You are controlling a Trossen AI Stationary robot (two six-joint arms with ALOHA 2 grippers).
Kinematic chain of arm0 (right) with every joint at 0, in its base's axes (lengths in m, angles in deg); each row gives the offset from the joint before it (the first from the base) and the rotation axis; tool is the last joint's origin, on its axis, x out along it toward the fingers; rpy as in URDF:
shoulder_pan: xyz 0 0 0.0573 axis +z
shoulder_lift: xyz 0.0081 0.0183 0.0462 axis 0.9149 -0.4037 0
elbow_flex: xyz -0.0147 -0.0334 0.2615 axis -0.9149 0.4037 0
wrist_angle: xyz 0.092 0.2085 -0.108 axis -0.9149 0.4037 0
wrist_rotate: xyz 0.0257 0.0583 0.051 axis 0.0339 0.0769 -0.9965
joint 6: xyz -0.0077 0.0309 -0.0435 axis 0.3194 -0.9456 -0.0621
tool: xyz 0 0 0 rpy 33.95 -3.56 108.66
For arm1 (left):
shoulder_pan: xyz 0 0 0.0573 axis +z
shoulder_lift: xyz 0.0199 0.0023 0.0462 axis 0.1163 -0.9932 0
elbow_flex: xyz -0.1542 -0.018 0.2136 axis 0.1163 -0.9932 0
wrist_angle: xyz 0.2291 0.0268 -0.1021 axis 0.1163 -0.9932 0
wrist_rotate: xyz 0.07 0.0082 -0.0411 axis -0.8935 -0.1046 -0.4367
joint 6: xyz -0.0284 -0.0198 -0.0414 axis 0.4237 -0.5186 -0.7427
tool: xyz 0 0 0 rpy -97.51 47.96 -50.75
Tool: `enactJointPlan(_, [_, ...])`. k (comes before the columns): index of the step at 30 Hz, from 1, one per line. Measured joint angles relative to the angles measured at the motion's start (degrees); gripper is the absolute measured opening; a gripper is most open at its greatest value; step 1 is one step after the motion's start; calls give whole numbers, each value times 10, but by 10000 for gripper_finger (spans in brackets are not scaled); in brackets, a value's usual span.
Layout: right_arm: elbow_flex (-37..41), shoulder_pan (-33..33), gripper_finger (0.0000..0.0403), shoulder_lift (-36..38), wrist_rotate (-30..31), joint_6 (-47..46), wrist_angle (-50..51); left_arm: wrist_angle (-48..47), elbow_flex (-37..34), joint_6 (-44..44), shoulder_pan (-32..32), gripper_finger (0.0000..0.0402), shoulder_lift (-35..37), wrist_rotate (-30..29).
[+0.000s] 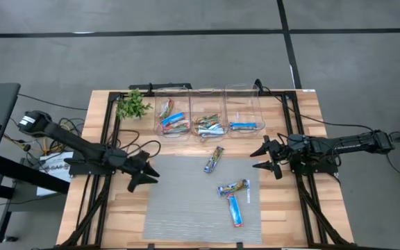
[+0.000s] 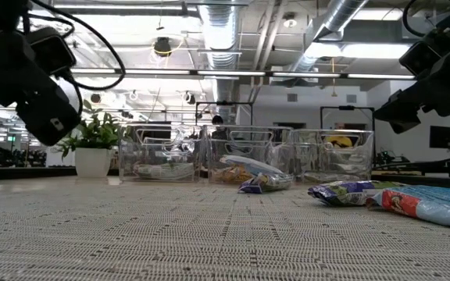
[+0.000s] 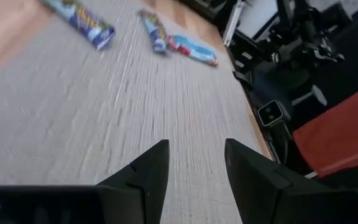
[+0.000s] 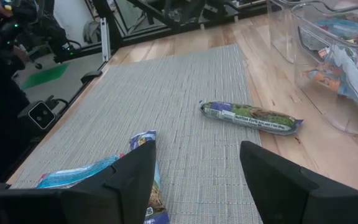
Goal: Pick and place Granola Bars by type
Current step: Put the red granola bar into the left transparent bin
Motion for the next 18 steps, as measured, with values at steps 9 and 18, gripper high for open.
enactJointPlan(9, [0,0,226,0,0,0,0,-85,-15,148,13,149,149,0])
enactJointPlan(18, [0,0,226,0,0,0,0,-243,-16,287,40,149,315,0])
